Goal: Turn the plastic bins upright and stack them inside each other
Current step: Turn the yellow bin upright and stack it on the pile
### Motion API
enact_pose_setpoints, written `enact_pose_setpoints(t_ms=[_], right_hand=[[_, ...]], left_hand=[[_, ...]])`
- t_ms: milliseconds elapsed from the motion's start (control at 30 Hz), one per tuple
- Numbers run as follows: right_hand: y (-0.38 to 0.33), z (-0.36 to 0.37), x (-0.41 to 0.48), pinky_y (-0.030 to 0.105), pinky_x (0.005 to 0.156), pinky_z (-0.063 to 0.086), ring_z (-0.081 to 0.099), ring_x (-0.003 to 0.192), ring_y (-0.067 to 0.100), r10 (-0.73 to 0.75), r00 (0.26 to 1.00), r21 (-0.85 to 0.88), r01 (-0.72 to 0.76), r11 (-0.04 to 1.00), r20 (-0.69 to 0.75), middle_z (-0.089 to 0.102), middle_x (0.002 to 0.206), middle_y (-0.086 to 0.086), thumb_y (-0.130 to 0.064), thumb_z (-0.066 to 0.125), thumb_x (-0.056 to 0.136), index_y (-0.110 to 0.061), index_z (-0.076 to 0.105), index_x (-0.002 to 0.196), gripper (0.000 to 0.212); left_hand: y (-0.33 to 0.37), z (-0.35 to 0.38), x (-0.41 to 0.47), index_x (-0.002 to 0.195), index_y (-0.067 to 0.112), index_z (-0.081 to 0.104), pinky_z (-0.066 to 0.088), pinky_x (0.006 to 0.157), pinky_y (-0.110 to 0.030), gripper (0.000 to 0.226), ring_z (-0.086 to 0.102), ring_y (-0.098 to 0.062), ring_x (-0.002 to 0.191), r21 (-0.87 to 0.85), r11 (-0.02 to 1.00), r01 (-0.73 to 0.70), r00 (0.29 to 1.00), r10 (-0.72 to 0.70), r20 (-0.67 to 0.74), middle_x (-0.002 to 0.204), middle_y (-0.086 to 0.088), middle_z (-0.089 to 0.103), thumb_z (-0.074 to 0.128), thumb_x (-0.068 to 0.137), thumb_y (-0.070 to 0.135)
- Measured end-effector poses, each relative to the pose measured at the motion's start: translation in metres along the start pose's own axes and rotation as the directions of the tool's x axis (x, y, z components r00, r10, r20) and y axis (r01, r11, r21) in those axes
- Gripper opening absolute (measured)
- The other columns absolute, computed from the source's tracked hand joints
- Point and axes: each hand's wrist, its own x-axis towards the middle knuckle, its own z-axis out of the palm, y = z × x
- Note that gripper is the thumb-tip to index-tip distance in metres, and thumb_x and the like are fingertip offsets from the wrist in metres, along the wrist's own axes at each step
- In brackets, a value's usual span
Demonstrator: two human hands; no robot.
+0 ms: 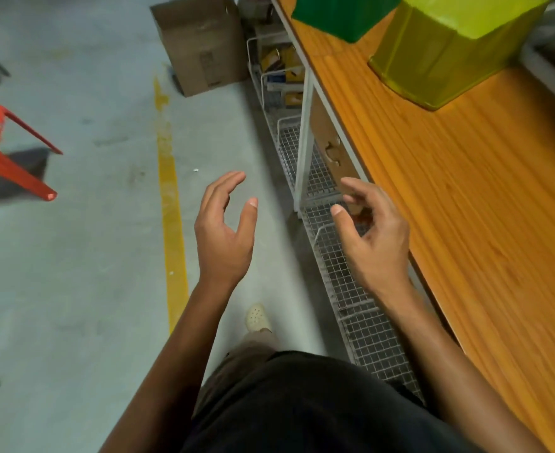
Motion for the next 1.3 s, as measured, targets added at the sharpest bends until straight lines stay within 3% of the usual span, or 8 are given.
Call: enact_pose_setpoints(t_ms=[100,200,300,433,867,1100,1200,1300], right_hand=[[-0.005,0.023,0.051,0.01,0.088,0.046,0.055,0.104,-0.011,0.008,0.998,-0.001,-0.008,1.0,-0.061,0.061,0.121,-0.007,-0.032,0.058,0.091,-0.018,0.06,0.128,0.04],[-0.005,0.04,0.098,0.01,0.085,0.046,0.059,0.104,-0.001,0.014,0.991,-0.016,-0.016,1.0,-0.132,0.061,0.122,-0.007,-0.025,0.062,0.091,-0.016,0.062,0.127,0.037],[0.002,0.053,0.132,0.006,0.083,0.046,0.059,0.105,-0.004,0.065,0.982,-0.012,-0.069,0.998,-0.178,0.061,0.122,-0.006,-0.023,0.062,0.092,-0.018,0.061,0.127,0.036],[0.026,0.059,0.18,0.026,0.083,0.056,0.063,0.105,0.005,0.113,0.962,-0.005,-0.118,0.993,-0.249,0.063,0.121,-0.005,-0.021,0.063,0.092,-0.019,0.062,0.126,0.034],[0.105,0.023,0.347,0.026,0.078,0.056,0.066,0.101,0.015,0.137,0.874,-0.036,-0.174,0.984,-0.467,0.066,0.119,0.005,-0.011,0.064,0.09,-0.01,0.065,0.122,0.032],[0.126,-0.006,0.396,0.032,0.078,0.057,0.065,0.103,0.016,0.144,0.744,-0.102,-0.275,0.956,-0.653,0.065,0.12,0.005,-0.014,0.062,0.09,-0.01,0.065,0.122,0.032],[0.13,-0.012,0.414,0.037,0.079,0.056,0.065,0.105,0.02,0.103,0.685,-0.2,-0.349,0.915,-0.721,0.065,0.12,0.007,-0.016,0.061,0.09,-0.008,0.065,0.121,0.032],[0.136,-0.019,0.428,0.043,0.09,0.052,0.062,0.112,0.028,0.057,0.651,-0.333,-0.459,0.823,-0.757,0.064,0.122,0.012,-0.022,0.059,0.089,-0.005,0.065,0.12,0.036]], left_hand=[[-0.011,0.004,0.066,0.127,0.008,0.062,0.046,0.107,-0.047,0.035,0.055,-0.016,0.127,-0.01,0.999,-0.046,0.998,0.046,0.041,0.129,-0.002,0.06,0.056,0.094,0.02],[-0.019,0.014,0.131,0.128,0.009,0.061,0.046,0.107,-0.047,0.037,0.056,-0.015,0.127,-0.018,0.995,-0.098,0.988,0.1,0.121,0.13,-0.002,0.06,0.056,0.094,0.023],[-0.028,0.031,0.182,0.132,0.012,0.058,0.046,0.108,-0.043,0.041,0.055,-0.012,0.127,-0.045,0.995,-0.088,0.982,0.094,0.166,0.132,-0.002,0.059,0.054,0.094,0.027],[-0.045,0.07,0.236,0.134,0.011,0.056,0.045,0.109,-0.045,0.043,0.053,-0.013,0.13,-0.085,0.992,-0.095,0.963,0.113,0.244,0.134,-0.002,0.058,0.054,0.095,0.029],[-0.031,0.245,0.393,0.134,0.022,0.054,0.048,0.104,-0.037,0.038,0.054,-0.011,0.125,-0.2,0.967,-0.16,0.855,0.237,0.46,0.131,0.004,0.058,0.057,0.096,0.024],[-0.013,0.326,0.451,0.136,0.012,0.055,0.044,0.101,-0.023,0.043,0.053,-0.009,0.123,-0.28,0.931,-0.236,0.715,0.361,0.599,0.132,0.002,0.056,0.059,0.095,0.021],[-0.009,0.357,0.474,0.137,0.011,0.054,0.047,0.105,-0.035,0.044,0.053,-0.014,0.126,-0.341,0.904,-0.256,0.637,0.423,0.644,0.133,0.003,0.053,0.058,0.095,0.024],[-0.002,0.386,0.497,0.135,0.01,0.055,0.048,0.103,-0.046,0.045,0.054,-0.018,0.125,-0.419,0.853,-0.311,0.565,0.52,0.64,0.131,0.005,0.052,0.058,0.093,0.024]])
